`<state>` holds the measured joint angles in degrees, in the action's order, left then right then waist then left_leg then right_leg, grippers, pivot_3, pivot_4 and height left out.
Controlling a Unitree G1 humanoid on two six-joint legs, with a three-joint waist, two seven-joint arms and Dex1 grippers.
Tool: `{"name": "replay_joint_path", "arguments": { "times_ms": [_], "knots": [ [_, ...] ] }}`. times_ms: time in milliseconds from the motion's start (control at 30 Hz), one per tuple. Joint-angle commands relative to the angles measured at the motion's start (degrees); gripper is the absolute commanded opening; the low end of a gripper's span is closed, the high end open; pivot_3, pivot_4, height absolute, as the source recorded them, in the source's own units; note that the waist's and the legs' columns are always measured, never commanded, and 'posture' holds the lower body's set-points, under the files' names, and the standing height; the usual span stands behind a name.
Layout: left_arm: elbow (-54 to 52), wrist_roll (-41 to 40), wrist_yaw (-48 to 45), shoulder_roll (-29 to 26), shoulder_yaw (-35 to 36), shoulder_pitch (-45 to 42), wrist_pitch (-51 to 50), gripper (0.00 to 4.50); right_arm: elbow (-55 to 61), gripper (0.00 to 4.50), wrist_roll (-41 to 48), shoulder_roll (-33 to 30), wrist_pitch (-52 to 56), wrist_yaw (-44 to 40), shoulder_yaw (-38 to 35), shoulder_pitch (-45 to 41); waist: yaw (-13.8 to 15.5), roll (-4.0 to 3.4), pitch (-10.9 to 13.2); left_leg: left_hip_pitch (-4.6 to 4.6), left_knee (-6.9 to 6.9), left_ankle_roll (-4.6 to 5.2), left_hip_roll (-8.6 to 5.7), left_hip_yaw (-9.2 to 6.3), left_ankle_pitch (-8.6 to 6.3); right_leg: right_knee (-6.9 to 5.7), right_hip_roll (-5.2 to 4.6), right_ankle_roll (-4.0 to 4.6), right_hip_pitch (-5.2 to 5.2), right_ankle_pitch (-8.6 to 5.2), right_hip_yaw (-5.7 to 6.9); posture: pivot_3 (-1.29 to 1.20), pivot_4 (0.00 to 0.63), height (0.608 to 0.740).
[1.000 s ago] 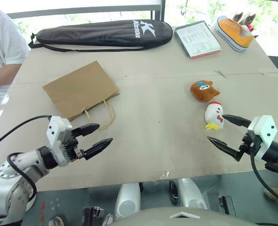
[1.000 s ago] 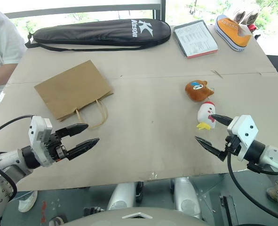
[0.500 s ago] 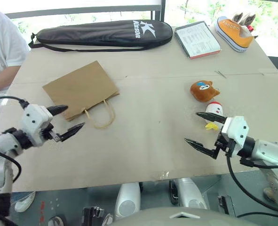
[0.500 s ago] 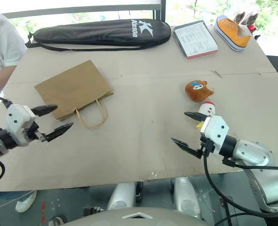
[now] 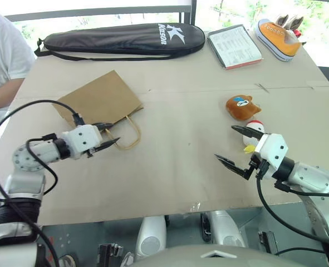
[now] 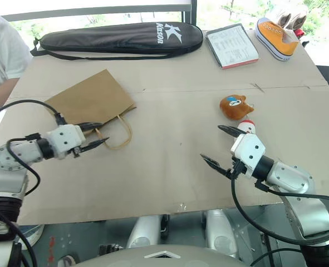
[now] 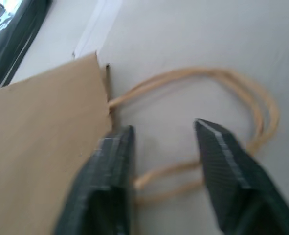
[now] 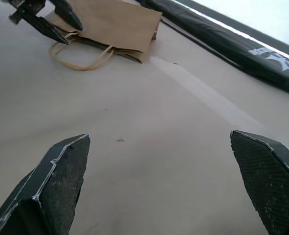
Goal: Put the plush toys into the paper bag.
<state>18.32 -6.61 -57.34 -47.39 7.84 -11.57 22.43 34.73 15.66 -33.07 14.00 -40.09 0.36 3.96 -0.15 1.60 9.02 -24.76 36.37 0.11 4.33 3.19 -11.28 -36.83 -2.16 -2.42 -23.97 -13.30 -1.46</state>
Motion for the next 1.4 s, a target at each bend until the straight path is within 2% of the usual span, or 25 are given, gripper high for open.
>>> {"name": "replay_joint_path", "arguments": {
  "times_ms": [33, 67, 100, 300, 433, 467, 567, 633, 667, 733, 800, 933, 1067, 1133, 1267, 1300, 1367, 1400],
  "knots": [
    [-6.2, -8.3, -0.1, 1.8, 2.0, -0.8, -8.5, 0.62, 1.5, 4.5, -1.3, 0.9, -0.1, 2.0, 1.0, -1.2, 0.0, 0.0, 0.0, 0.0, 0.0, 0.0, 0.02, -0.02, 0.0, -0.01, 0.04, -0.01, 0.0, 0.0, 0.0, 0.0, 0.15, 0.74],
    [-7.6, -9.6, -0.3, 2.2, 2.0, -0.6, -10.5, 0.21, 1.6, 4.5, -1.4, 1.3, 0.4, 2.6, 1.4, -1.7, -0.1, 0.0, 0.0, 0.01, 0.0, 0.0, 0.03, -0.03, 0.0, -0.02, 0.05, -0.01, 0.0, 0.0, 0.0, 0.0, 0.15, 0.74],
    [-8.9, -10.8, -0.7, 2.5, 2.0, -0.2, -12.0, 0.07, 1.7, 4.5, -1.7, 1.7, 0.8, 3.0, 1.9, -2.2, -0.1, 0.0, 0.0, 0.01, 0.01, 0.0, 0.04, -0.04, 0.0, -0.04, 0.08, -0.01, 0.01, 0.0, 0.0, 0.0, 0.15, 0.74],
    [-11.7, -16.4, -1.6, 1.7, 5.0, 1.0, -19.6, 0.07, 2.9, 4.5, -2.5, 2.5, 2.1, 4.3, 3.7, -2.8, -0.4, 0.0, 0.0, 0.07, 0.08, 0.0, 0.06, -0.1, 0.01, -0.12, 0.13, -0.01, 0.07, 0.0, 0.01, 0.0, 0.15, 0.74],
    [-7.5, -17.4, -5.2, -2.6, 8.5, 1.4, -21.7, 0.07, 2.5, 4.5, -1.8, 2.4, 1.7, 3.9, 3.8, -3.2, -0.5, 0.0, 0.0, 0.06, 0.08, 0.0, 0.06, -0.13, 0.01, -0.12, 0.13, -0.01, 0.07, -0.01, 0.03, 0.0, 0.15, 0.74],
    [-7.5, -19.1, -10.5, -4.8, 8.2, 2.5, -23.6, 0.07, 2.4, 4.5, -0.9, 2.3, 1.6, 3.2, 3.6, -3.5, -0.5, 0.0, 0.0, 0.06, 0.08, 0.0, 0.06, -0.14, 0.01, -0.12, 0.14, -0.01, 0.07, -0.01, 0.03, 0.0, 0.15, 0.74],
    [-5.7, -17.6, -16.6, -8.3, 6.7, 3.0, -21.2, 0.9, 2.9, 4.5, 1.5, 1.6, 1.2, 0.8, 3.1, -3.5, -0.6, -0.05, 0.0, 0.08, 0.07, 0.0, 0.08, -0.13, 0.0, -0.11, 0.13, 0.0, 0.07, -0.02, 0.03, 0.0, 0.15, 0.74],
    [-3.6, -14.9, -15.5, -8.3, 6.0, 1.2, -17.9, 1.52, 3.3, 4.5, 2.6, 1.1, 1.2, -0.1, 2.9, -3.4, -0.1, -0.04, 0.0, 0.06, 0.07, 0.0, 0.08, -0.13, 0.0, -0.1, 0.12, 0.01, 0.07, -0.01, 0.05, 0.0, 0.15, 0.74],
    [-2.7, -13.6, -15.4, -8.2, 5.6, 0.5, -16.4, 2.19, 3.5, 4.5, 2.9, 1.0, 1.2, -0.3, 2.8, -3.5, 0.0, -0.03, 0.0, 0.06, 0.08, 0.0, 0.08, -0.14, 0.0, -0.1, 0.1, 0.01, 0.07, -0.01, 0.07, 0.0, 0.15, 0.74],
    [1.8, -5.9, -12.6, -8.7, 2.7, -1.7, -6.5, 3.09, 4.1, 4.5, 3.8, 0.9, 1.5, -0.5, 2.7, -3.4, 0.3, -0.01, 0.0, 0.05, 0.11, 0.0, 0.08, -0.14, 0.01, -0.1, 0.1, 0.01, 0.08, -0.01, 0.07, 0.0, 0.15, 0.74],
    [5.5, -1.5, -9.5, -7.7, 0.9, -4.9, -0.9, 3.94, 4.7, 4.5, 3.9, 0.8, 1.5, -0.4, 2.7, -3.0, 0.6, 0.0, 0.0, 0.06, 0.13, 0.0, 0.07, -0.13, 0.01, -0.11, 0.1, 0.02, 0.09, -0.01, 0.06, 0.0, 0.15, 0.74],
    [9.6, 2.0, -7.9, -6.0, -2.3, -8.7, 5.7, 3.94, 5.7, 4.5, 3.4, 0.8, 1.8, 0.6, 2.8, -2.1, 0.9, 0.01, 0.0, 0.03, 0.13, 0.0, 0.07, -0.11, 0.01, -0.11, 0.12, 0.02, 0.08, 0.0, 0.06, 0.0, 0.15, 0.74],
    [13.3, 3.7, -6.5, -3.6, -4.9, -12.3, 7.7, 3.94, 6.2, 4.5, 1.8, 0.9, 1.3, 1.9, 3.1, -1.1, 1.1, 0.01, 0.0, 0.02, 0.16, 0.0, 0.07, -0.13, 0.01, -0.13, 0.13, 0.02, 0.09, 0.0, 0.09, 0.0, 0.15, 0.74],
    [14.9, 3.3, -7.2, -2.5, -5.9, -13.6, 8.4, 3.4, 6.2, 4.5, 1.2, 1.1, 1.0, 2.2, 3.6, -0.9, 1.0, 0.03, 0.0, 0.02, 0.19, 0.0, 0.07, -0.13, 0.01, -0.14, 0.14, 0.01, 0.1, 0.0, 0.09, 0.0, 0.15, 0.74],
    [14.4, -0.4, -7.9, 0.6, -5.6, -15.3, 5.0, 1.66, 6.2, 4.5, 0.8, 1.8, 1.3, 2.9, 4.2, -1.3, 0.9, 0.03, 0.0, 0.03, 0.2, 0.0, 0.09, -0.13, 0.01, -0.17, 0.17, 0.0, 0.1, 0.01, 0.08, 0.0, 0.15, 0.74],
    [12.1, -3.3, -8.7, 2.3, -5.2, -15.4, 2.8, 1.05, 6.2, 4.5, 0.8, 2.2, 1.5, 3.3, 4.4, -1.7, 0.9, 0.03, 0.0, 0.03, 0.2, 0.0, 0.09, -0.14, 0.01, -0.19, 0.18, 0.0, 0.1, 0.01, 0.08, 0.0, 0.15, 0.74],
    [5.0, -9.1, -11.0, 5.4, -5.7, -14.2, -0.9, 0.19, 5.4, 4.5, 0.6, 3.1, 1.4, 3.7, 5.2, -2.9, 1.1, 0.03, 0.0, 0.02, 0.23, 0.0, 0.09, -0.15, 0.01, -0.22, 0.18, -0.01, 0.11, 0.01, 0.07, 0.0, 0.15, 0.74],
    [0.6, -10.8, -11.7, 7.2, -7.2, -13.4, -2.1, 0.01, 4.1, 4.5, 0.1, 4.0, 1.1, 3.7, 6.3, -4.5, 1.0, 0.04, 0.0, -0.01, 0.28, 0.0, 0.09, -0.19, 0.01, -0.23, 0.18, -0.01, 0.13, 0.01, 0.09, 0.0, 0.15, 0.74]
  ]
}}
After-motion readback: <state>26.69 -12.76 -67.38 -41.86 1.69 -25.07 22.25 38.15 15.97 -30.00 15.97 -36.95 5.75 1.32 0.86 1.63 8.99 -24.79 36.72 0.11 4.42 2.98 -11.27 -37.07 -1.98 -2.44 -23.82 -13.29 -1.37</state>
